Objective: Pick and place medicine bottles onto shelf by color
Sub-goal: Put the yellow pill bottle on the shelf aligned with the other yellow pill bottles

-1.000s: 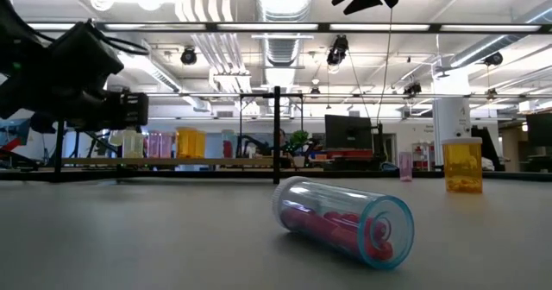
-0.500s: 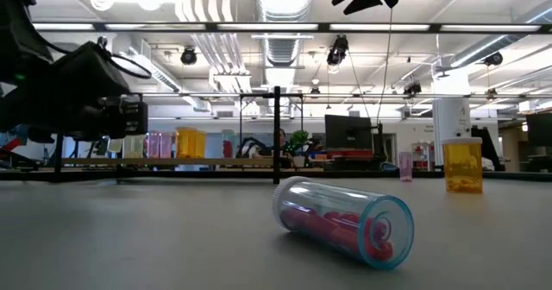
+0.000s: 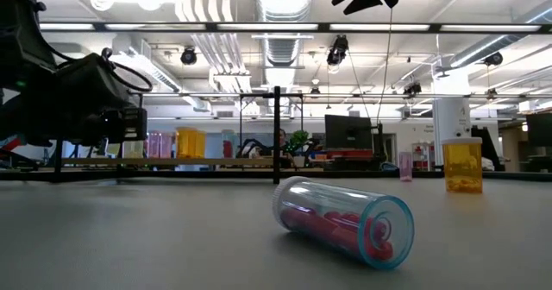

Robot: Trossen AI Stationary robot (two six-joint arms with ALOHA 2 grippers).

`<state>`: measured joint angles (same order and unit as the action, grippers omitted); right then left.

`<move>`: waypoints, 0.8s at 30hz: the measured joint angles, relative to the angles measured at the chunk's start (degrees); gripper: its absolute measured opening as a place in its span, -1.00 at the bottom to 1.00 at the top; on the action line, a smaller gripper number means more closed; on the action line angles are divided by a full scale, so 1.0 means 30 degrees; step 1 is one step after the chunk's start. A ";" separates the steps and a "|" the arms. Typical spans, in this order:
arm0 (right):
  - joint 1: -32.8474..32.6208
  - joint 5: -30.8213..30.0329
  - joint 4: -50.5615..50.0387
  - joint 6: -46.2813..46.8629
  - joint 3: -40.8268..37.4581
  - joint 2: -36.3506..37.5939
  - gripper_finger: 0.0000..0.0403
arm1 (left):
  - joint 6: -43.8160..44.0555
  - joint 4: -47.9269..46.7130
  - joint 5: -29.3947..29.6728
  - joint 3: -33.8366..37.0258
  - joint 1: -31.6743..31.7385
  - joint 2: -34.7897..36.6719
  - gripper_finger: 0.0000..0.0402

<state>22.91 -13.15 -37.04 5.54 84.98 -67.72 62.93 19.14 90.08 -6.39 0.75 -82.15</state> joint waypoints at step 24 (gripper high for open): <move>0.0002 0.0000 -0.0007 0.0000 0.0004 0.0001 0.16 | 0.0928 -0.0036 -0.0007 0.0018 0.0029 -0.0597 -0.39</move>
<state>22.91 -13.15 -37.06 5.54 84.99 -67.72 65.71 19.03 90.06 -6.34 0.84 -83.94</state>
